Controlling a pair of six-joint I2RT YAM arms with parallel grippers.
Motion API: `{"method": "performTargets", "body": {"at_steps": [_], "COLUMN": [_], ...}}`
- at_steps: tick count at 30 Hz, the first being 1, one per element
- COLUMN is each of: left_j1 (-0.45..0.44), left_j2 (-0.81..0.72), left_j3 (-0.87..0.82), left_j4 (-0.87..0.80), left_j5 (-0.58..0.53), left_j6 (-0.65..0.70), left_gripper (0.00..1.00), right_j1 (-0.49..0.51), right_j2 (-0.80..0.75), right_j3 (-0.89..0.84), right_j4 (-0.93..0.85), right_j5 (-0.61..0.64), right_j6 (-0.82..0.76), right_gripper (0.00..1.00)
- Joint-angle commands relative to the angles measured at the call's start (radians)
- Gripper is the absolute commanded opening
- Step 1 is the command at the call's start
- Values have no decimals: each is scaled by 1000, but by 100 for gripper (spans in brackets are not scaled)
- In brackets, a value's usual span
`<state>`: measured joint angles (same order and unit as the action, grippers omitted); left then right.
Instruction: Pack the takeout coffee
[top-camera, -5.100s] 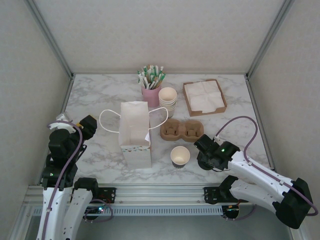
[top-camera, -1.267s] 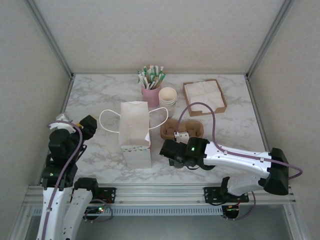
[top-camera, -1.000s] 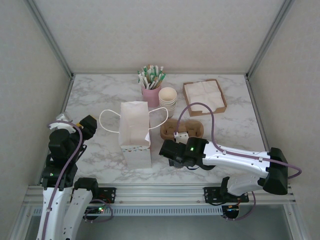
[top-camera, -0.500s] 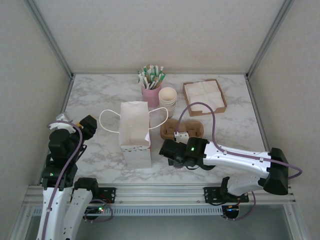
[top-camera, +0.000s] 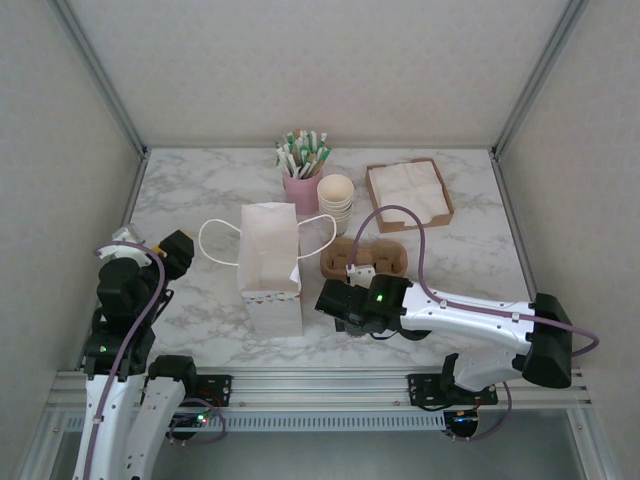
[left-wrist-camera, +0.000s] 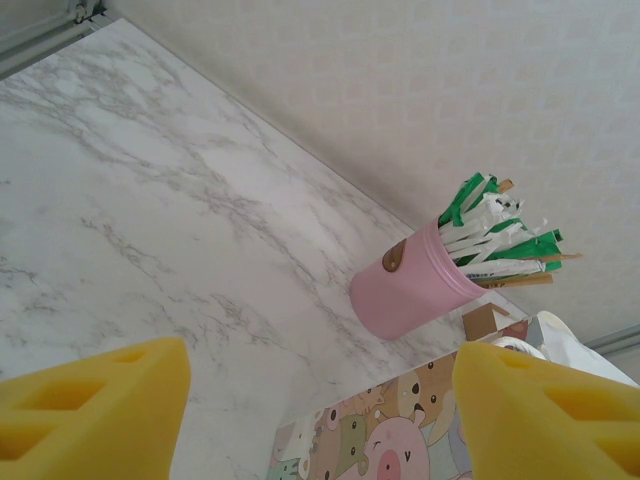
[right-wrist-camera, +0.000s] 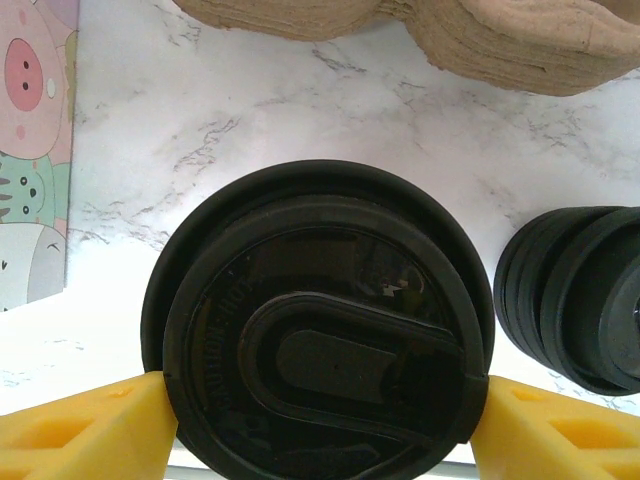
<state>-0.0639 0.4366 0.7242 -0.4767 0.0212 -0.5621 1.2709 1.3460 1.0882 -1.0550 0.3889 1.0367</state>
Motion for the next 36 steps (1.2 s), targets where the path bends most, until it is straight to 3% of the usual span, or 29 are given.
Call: {"method": "performTargets", "body": {"at_steps": [1,17,28,36], "left_j1": [-1,-2,-1,-2], "left_j2": [-6,-9,-10,-10], "left_j3": [1,3,3,3], "left_j4": [-13,-13,-13,-13], "left_j5": [-9,-10,-9,-9], "left_j6": [-10,-11,-10,-10], "left_gripper": [69,69,69,69], "right_j1": [16,16,15,16], "right_j2": [27,176,24,8], "right_j3": [-20,39,37,93], "right_j4": [-28,-215,-103,-135], "right_j5": [0,34,53,97], "right_j6": [29,34,22,14], "right_gripper": [75,76,76,80]}}
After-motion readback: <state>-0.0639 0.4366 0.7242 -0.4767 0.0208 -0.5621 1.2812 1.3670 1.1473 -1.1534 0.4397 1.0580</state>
